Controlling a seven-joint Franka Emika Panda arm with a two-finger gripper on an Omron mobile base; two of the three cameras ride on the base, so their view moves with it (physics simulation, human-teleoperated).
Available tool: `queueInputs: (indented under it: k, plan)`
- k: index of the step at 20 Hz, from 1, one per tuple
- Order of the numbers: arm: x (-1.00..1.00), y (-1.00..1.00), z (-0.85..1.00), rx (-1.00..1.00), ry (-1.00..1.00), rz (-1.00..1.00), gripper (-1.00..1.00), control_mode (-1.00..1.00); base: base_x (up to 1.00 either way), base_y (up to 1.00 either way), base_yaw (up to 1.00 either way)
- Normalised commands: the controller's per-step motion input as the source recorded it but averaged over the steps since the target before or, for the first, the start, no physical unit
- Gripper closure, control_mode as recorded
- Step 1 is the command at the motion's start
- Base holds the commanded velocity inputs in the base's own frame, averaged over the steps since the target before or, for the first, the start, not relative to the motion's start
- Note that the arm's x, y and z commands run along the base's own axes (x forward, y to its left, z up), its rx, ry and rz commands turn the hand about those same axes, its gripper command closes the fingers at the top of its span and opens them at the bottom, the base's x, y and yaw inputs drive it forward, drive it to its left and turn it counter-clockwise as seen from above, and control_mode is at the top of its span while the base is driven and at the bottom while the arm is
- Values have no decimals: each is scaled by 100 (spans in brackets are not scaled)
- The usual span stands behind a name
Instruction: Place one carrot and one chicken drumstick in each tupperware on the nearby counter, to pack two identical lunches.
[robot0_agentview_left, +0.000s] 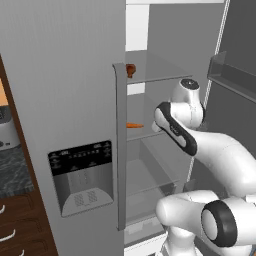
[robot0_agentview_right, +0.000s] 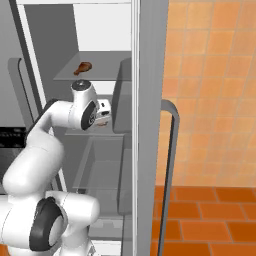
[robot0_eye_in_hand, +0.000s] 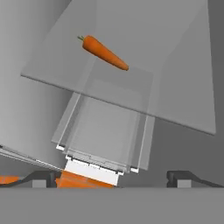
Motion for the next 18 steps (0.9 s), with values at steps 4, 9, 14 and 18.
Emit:
queueInputs:
  k: [4,9,14,18]
  plan:
    - [31,32,-44,19,-21,28,-100,-100,0,0,0]
    - [82,31,5,7,-4,36,-100,-100,0,0,0]
    - [90,6,-4,0,9,16,-100,-100,0,0,0]
    - [43,12,-16,0,13,4,-100,-100,0,0,0]
